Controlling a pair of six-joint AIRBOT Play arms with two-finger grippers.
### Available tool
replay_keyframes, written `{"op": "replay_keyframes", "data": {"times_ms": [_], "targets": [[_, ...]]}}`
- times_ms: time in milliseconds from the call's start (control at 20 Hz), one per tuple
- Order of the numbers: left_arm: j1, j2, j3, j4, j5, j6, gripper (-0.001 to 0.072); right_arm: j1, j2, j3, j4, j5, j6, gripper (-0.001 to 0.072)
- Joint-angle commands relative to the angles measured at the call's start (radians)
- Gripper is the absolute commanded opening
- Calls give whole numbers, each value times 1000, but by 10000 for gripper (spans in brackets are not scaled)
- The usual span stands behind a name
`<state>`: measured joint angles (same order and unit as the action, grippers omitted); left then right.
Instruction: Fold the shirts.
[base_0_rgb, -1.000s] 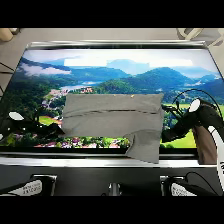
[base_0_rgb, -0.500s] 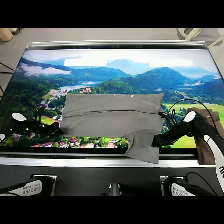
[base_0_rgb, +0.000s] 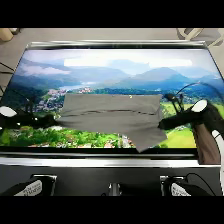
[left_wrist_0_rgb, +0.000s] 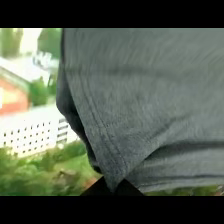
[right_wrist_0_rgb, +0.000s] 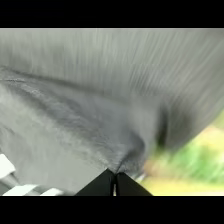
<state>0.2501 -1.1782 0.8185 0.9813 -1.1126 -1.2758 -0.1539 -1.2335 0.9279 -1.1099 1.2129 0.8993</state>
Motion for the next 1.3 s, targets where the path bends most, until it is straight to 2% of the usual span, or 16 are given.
{"op": "replay_keyframes", "data": {"times_ms": [0,250,400,650,700,750,800,850,900,950,1050,1150,1250], "targets": [[-14,8,128,-29,7,-48,26,1,-8,153,47,-110,43,17],[-79,-276,425,-32,40,-58,27,1,-222,257,277,-384,50,17],[-83,-452,620,-32,38,-122,27,5,-339,257,472,-503,18,17],[-97,-626,711,-45,29,-196,41,40,-459,257,497,-546,-9,21],[-100,-645,712,-59,29,-200,228,40,-461,257,498,-544,-25,42],[-100,-651,712,-74,29,-218,618,31,-454,267,497,-523,-40,250],[-92,-647,720,-74,20,-228,720,3,-443,292,496,-462,-84,578],[-79,-640,739,-73,-5,-224,720,-33,-429,318,490,-393,-142,702],[-62,-628,762,-73,-35,-219,720,-81,-415,347,438,-327,-153,702],[-50,-609,779,-73,-60,-212,720,-130,-411,370,352,-274,-122,703],[-46,-549,785,-73,-65,-209,720,-209,-421,374,199,-188,28,704],[-80,-492,785,-74,-77,-188,720,-218,-465,373,211,-56,32,704],[-144,-458,785,-73,-96,-179,720,-180,-511,373,264,-33,21,705]]}}
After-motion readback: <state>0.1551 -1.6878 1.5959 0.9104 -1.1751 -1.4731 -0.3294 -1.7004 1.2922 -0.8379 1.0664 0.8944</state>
